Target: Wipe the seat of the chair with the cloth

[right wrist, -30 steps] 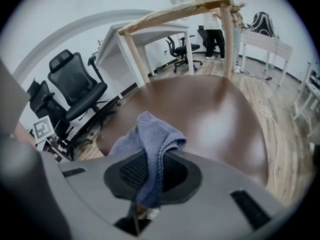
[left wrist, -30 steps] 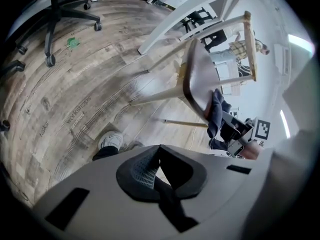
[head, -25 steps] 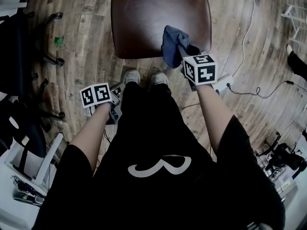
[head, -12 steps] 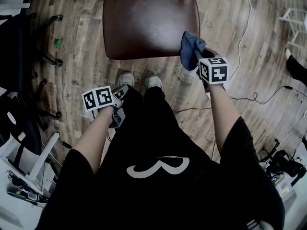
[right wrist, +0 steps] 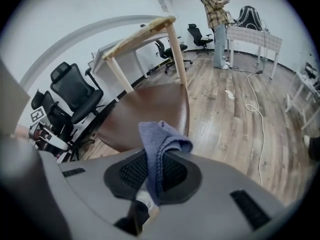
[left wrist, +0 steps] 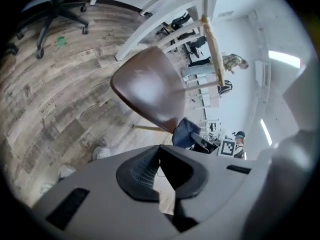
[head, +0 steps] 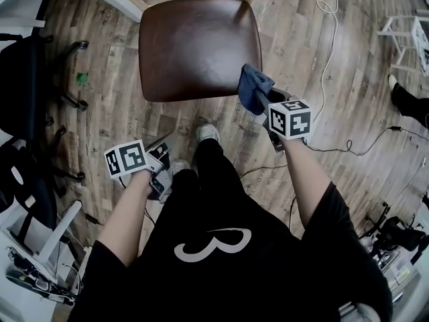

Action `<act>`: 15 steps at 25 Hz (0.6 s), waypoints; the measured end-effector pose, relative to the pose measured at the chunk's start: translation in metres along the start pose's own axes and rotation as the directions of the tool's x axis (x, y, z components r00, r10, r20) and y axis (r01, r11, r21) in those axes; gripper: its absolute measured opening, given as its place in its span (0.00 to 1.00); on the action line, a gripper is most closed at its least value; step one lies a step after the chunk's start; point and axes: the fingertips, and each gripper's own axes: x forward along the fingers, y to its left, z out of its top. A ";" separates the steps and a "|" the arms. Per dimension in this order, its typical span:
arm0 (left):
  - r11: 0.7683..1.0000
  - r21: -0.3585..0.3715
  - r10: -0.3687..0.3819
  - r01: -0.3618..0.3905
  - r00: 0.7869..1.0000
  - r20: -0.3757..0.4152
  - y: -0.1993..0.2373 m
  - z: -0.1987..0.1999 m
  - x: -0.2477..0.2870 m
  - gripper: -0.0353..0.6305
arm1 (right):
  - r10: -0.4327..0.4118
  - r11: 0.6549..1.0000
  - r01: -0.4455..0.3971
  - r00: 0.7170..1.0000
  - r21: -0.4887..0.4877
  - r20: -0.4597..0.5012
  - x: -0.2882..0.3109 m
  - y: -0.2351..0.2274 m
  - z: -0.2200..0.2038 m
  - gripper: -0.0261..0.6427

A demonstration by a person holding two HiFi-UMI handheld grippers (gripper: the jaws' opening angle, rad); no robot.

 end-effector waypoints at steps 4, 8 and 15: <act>0.980 0.196 -0.024 0.019 0.999 0.021 -0.048 0.008 -0.023 0.07 | 0.075 0.996 -0.071 0.994 -0.058 0.073 -0.045 0.045 0.019 0.11; 0.939 0.336 -0.100 0.072 0.993 0.065 -0.094 0.010 -0.064 0.07 | 0.180 0.983 -0.169 0.969 -0.076 0.169 -0.102 0.111 0.034 0.11; 0.841 0.524 -0.238 0.137 0.963 0.130 -0.167 -0.019 -0.171 0.07 | 0.313 0.949 -0.302 0.884 -0.087 0.347 -0.217 0.211 0.052 0.11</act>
